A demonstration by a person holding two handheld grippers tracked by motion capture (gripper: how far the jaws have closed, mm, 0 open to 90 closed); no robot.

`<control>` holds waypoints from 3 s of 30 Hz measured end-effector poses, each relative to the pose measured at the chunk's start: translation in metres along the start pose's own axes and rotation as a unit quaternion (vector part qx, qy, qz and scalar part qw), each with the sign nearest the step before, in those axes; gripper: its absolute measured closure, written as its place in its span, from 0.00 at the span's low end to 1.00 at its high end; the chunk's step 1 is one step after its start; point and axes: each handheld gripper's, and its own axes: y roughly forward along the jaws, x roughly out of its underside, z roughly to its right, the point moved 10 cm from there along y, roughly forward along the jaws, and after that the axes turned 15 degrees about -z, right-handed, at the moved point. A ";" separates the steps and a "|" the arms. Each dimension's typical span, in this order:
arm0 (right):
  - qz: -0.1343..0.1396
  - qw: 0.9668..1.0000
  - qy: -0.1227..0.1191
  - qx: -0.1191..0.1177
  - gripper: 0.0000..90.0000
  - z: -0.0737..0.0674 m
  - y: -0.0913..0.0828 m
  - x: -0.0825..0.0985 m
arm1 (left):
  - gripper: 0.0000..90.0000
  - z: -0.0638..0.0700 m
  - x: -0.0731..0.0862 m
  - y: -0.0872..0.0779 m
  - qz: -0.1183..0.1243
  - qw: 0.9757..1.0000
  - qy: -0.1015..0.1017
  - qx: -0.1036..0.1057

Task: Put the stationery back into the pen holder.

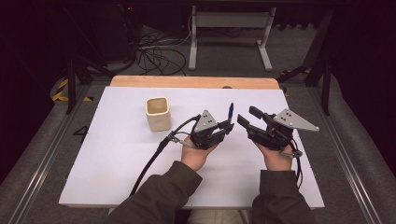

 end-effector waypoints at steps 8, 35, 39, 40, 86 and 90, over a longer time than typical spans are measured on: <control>0.002 1.000 0.002 -0.005 0.38 0.000 0.001 0.000 | 0.87 -0.006 0.001 -0.008 0.001 1.000 -0.001 -0.006; 0.004 1.000 0.010 -0.023 0.24 -0.002 0.001 0.002 | 0.87 -0.049 -0.004 -0.058 0.034 0.998 -0.025 -0.052; 0.003 1.000 0.010 -0.023 0.23 -0.002 0.002 0.002 | 0.87 -0.058 -0.005 -0.067 0.038 0.997 -0.032 -0.062; 0.003 1.000 0.010 -0.023 0.23 -0.002 0.002 0.002 | 0.87 -0.061 -0.005 -0.069 0.040 0.997 -0.032 -0.065; -0.010 1.000 0.009 -0.016 0.24 -0.002 0.006 0.006 | 0.87 -0.154 0.029 -0.128 0.034 0.978 -0.090 -0.187; -0.011 1.000 0.008 -0.015 0.24 -0.003 0.006 0.006 | 0.87 -0.160 0.036 -0.129 0.027 0.976 -0.096 -0.194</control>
